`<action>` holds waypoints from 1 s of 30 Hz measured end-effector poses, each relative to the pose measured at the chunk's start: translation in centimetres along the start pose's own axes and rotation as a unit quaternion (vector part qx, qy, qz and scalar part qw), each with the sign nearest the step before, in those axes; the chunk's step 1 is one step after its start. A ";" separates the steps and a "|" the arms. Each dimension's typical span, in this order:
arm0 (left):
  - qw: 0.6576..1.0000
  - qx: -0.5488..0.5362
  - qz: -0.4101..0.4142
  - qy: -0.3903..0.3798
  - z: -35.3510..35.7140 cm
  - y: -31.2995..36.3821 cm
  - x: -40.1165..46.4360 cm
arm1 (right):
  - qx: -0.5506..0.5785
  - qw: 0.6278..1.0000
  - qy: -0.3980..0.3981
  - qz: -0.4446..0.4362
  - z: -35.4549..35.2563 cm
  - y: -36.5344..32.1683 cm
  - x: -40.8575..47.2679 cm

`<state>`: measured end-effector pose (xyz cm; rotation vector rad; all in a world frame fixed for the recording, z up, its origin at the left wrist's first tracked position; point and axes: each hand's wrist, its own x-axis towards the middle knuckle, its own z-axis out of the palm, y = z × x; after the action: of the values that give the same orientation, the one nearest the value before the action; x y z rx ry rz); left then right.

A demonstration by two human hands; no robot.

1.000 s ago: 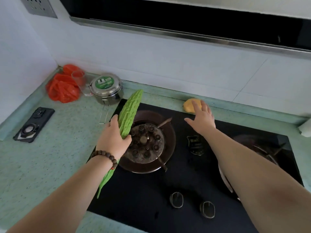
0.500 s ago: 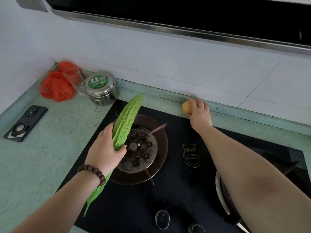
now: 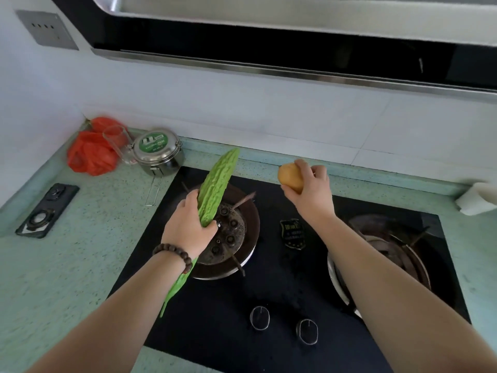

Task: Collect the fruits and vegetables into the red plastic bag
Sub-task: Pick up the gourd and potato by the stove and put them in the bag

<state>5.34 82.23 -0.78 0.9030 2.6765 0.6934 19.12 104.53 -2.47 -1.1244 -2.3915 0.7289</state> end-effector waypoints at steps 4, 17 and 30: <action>0.998 -0.023 0.053 -0.008 -0.2 1.7 -0.9 | -0.011 0.999 0.035 0.032 -2.6 -0.8 -5.7; 0.946 -0.051 0.299 -0.117 2.6 7.5 -8.8 | -0.036 0.952 0.194 0.234 -7.5 -0.8 -25.2; 0.810 -0.053 0.495 -0.311 8.8 13.9 -27.1 | -0.065 0.797 0.367 0.475 -11.0 0.4 -51.0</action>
<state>36.74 78.36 0.40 2.0652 1.4465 0.5418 55.84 67.57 -0.76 -2.1931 -1.1401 0.2591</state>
